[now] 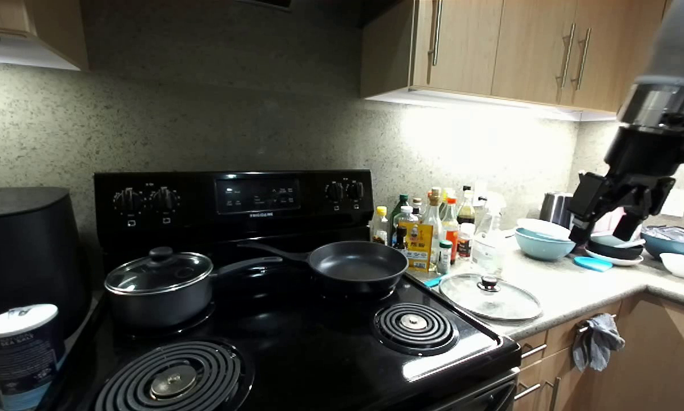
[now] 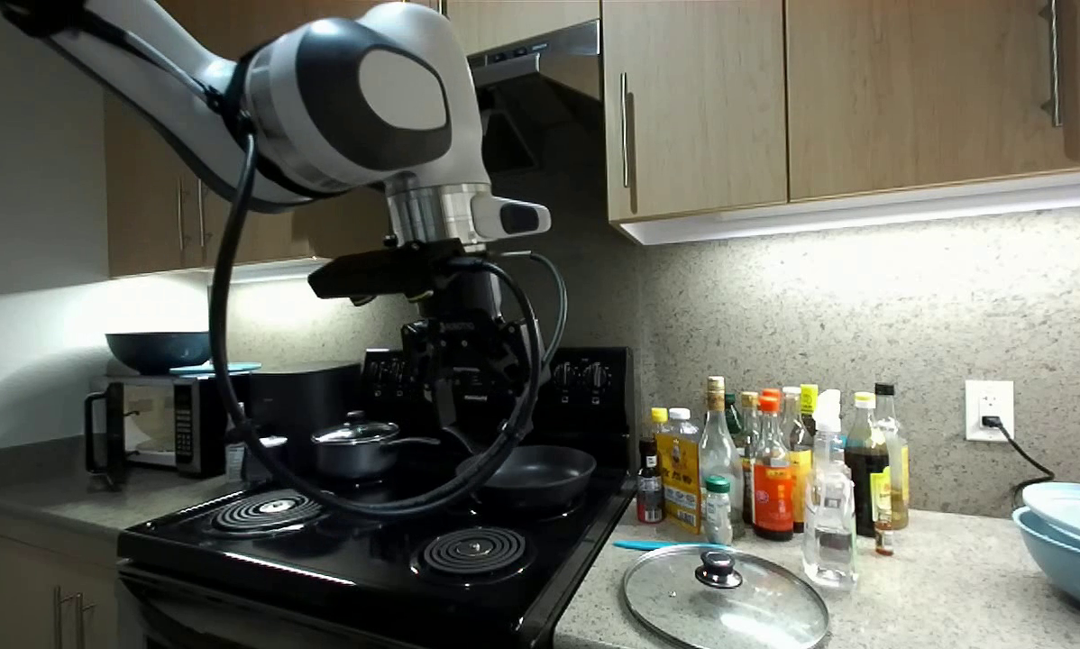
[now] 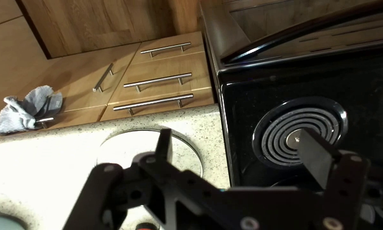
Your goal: Pick up the glass lid from the countertop and put it on the black pan on the stove.
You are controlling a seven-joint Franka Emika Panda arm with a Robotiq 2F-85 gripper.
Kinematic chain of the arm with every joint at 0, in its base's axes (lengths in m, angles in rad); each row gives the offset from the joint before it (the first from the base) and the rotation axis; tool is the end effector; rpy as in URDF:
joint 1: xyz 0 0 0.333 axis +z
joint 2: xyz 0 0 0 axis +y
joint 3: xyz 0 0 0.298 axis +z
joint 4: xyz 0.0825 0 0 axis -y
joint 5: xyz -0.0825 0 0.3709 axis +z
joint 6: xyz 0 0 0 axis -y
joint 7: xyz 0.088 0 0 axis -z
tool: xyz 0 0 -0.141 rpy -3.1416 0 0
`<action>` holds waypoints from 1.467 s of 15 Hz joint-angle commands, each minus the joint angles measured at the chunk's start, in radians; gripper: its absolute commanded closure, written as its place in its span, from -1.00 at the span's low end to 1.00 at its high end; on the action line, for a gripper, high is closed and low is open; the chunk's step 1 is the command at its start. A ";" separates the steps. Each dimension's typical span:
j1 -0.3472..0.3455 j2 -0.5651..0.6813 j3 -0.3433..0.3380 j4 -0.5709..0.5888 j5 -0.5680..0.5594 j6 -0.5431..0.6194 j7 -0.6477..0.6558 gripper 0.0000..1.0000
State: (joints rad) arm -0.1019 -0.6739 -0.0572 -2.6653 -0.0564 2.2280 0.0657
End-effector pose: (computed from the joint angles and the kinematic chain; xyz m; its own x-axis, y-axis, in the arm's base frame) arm 0.3646 -0.0604 0.4244 0.9551 -0.1811 0.2343 -0.1863 -0.9825 0.0004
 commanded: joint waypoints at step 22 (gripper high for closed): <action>-0.053 0.545 -0.015 0.315 -0.030 0.004 0.220 -1.00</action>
State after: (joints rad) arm -0.1676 -0.1280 -0.0602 -2.3517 -0.0846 2.2341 0.2849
